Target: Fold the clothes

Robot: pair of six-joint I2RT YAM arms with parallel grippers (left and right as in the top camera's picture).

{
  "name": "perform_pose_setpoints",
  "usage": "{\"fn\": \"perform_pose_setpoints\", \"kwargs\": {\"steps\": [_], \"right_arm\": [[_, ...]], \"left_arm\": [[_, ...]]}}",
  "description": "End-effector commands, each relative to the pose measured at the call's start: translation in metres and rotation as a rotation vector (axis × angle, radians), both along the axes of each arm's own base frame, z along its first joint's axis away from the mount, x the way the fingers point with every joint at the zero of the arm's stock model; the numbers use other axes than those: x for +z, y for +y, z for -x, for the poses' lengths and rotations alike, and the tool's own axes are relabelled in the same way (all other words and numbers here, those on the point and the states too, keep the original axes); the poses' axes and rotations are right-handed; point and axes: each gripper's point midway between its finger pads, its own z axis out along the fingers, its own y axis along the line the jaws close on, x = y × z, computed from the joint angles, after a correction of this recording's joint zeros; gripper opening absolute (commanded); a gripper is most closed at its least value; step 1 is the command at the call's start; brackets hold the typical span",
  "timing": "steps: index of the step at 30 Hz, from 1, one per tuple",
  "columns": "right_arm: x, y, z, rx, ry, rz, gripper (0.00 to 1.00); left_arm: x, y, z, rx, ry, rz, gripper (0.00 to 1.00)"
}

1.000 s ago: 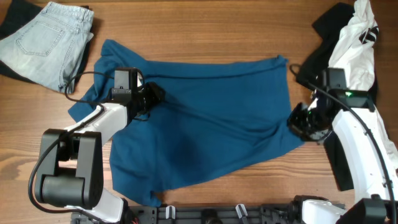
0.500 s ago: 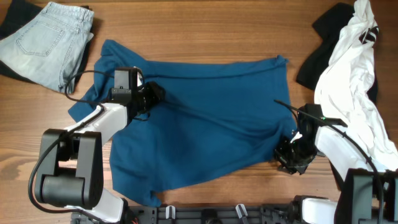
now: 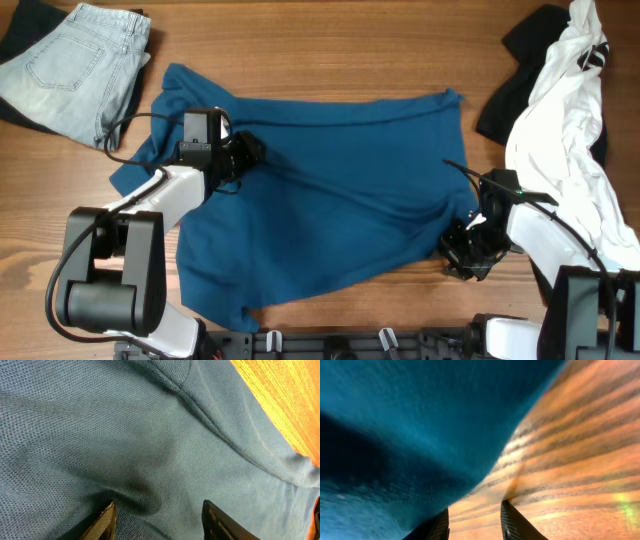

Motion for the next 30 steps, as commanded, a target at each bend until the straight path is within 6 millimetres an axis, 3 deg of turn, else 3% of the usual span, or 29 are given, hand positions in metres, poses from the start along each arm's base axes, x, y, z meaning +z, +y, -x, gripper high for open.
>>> {"fn": "perform_pose_setpoints", "kwargs": {"steps": [1, 10, 13, 17, 18, 21, 23, 25, 30], "right_arm": [[-0.007, -0.013, -0.002, -0.030, -0.002, 0.044, 0.34], [-0.012, -0.035, -0.020, -0.124, -0.059, 0.105, 0.38], [-0.013, -0.043, -0.028, -0.179, -0.084, 0.113, 0.43], [-0.014, -0.054, -0.033, -0.220, -0.101, 0.127, 0.62], [-0.014, -0.055, -0.034, -0.223, -0.108, 0.128, 0.62], [-0.014, -0.058, -0.037, -0.222, -0.127, 0.131, 0.39], [-0.014, -0.059, -0.038, -0.219, -0.130, 0.135, 0.30], [-0.015, -0.063, -0.040, -0.218, -0.137, 0.158, 0.28], [-0.017, -0.069, -0.039, -0.210, -0.135, 0.190, 0.66]], "left_arm": [[-0.005, 0.002, 0.003, -0.016, 0.006, -0.003, 0.55], [-0.005, 0.002, 0.003, -0.016, 0.007, -0.003, 0.54], [-0.005, 0.002, 0.003, -0.017, 0.007, -0.003, 0.54], [-0.005, 0.002, 0.003, -0.017, 0.009, -0.004, 0.54], [-0.005, 0.002, 0.003, -0.021, 0.007, -0.006, 0.54], [-0.006, 0.002, 0.004, -0.037, 0.004, -0.016, 0.54], [-0.006, 0.002, 0.004, -0.037, 0.004, -0.016, 0.54], [-0.006, 0.002, 0.004, -0.037, 0.004, -0.016, 0.54], [-0.007, 0.002, 0.005, -0.037, 0.011, -0.016, 0.54]]}}
